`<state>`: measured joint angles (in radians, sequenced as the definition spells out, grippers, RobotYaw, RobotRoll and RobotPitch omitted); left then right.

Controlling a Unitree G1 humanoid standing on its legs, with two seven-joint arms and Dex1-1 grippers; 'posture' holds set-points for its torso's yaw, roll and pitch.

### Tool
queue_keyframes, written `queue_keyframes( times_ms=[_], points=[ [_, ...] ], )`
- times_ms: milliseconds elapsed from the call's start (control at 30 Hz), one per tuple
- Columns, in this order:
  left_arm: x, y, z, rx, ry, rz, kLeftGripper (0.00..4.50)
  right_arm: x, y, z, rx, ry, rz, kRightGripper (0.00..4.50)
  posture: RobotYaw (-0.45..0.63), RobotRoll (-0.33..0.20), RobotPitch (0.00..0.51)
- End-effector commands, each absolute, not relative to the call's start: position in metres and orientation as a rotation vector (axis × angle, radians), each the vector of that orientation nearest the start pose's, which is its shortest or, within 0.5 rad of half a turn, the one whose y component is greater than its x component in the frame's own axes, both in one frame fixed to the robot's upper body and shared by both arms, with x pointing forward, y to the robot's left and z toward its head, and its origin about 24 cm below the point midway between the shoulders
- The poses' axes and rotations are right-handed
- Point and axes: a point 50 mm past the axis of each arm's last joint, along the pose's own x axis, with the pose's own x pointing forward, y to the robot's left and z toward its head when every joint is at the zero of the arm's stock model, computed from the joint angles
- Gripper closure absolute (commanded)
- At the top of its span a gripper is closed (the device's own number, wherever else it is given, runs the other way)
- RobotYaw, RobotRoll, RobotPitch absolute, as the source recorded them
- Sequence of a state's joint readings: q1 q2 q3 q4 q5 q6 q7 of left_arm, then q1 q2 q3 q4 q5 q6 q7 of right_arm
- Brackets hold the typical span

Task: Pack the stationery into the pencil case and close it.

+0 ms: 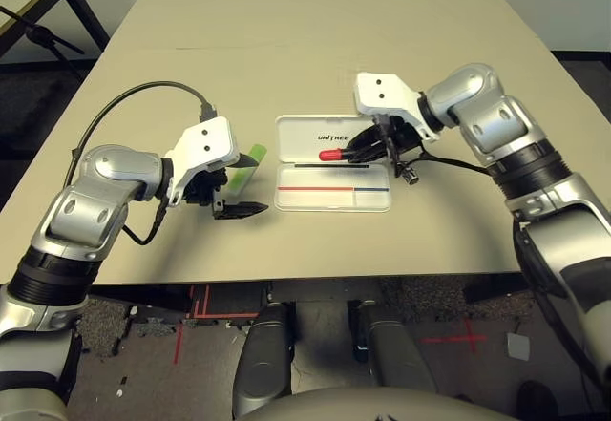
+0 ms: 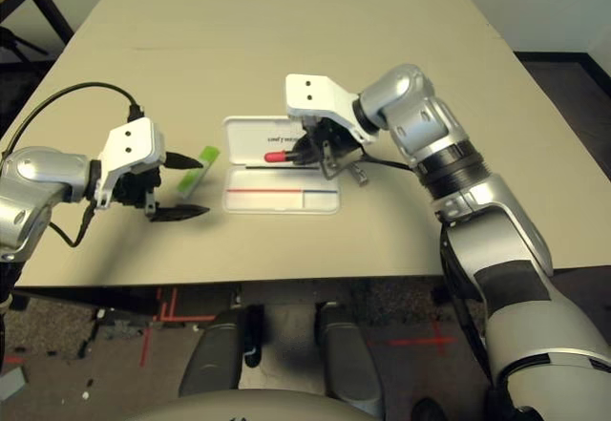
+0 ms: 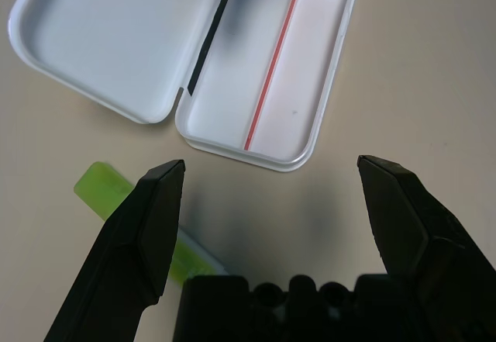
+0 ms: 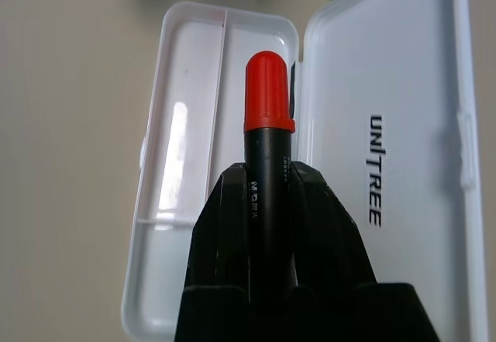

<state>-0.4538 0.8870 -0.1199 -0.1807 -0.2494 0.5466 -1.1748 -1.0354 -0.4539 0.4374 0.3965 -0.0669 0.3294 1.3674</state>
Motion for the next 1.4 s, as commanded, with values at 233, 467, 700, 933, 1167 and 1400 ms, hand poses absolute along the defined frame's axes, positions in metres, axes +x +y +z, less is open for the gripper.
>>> queue_keyframes(
  times_ms=[233, 467, 700, 933, 1167, 1400],
  points=[
    [0.278, 0.209, 0.171, 0.594, 0.388, -1.066, 0.00, 0.343, -0.073, 0.175, -0.903, 0.293, 1.452, 3.97, 0.16, 0.000, 0.143],
    [0.281, 0.210, 0.171, 0.591, 0.391, -1.045, 0.00, 0.344, -0.066, 0.164, -0.876, 0.273, 1.437, 3.97, 0.15, 0.000, 0.144],
    [0.285, 0.212, 0.174, 0.596, 0.400, -1.031, 0.00, 0.345, -0.064, 0.156, -0.860, 0.276, 1.436, 3.97, 0.15, 0.000, 0.147],
    [0.289, 0.214, 0.173, 0.590, 0.410, -0.998, 0.00, 0.344, -0.066, 0.155, -0.834, 0.293, 1.468, 2.60, 0.15, 0.000, 0.151],
    [0.297, 0.217, 0.172, 0.543, 0.416, -0.906, 0.00, 0.340, -0.070, 0.163, -0.790, 0.287, 1.531, 0.05, 0.15, 0.000, 0.151],
    [0.309, 0.212, 0.176, 0.415, 0.417, -0.745, 0.00, 0.336, -0.092, 0.180, -0.652, 0.246, 1.624, 0.05, 0.14, 0.000, 0.151]
  ],
)
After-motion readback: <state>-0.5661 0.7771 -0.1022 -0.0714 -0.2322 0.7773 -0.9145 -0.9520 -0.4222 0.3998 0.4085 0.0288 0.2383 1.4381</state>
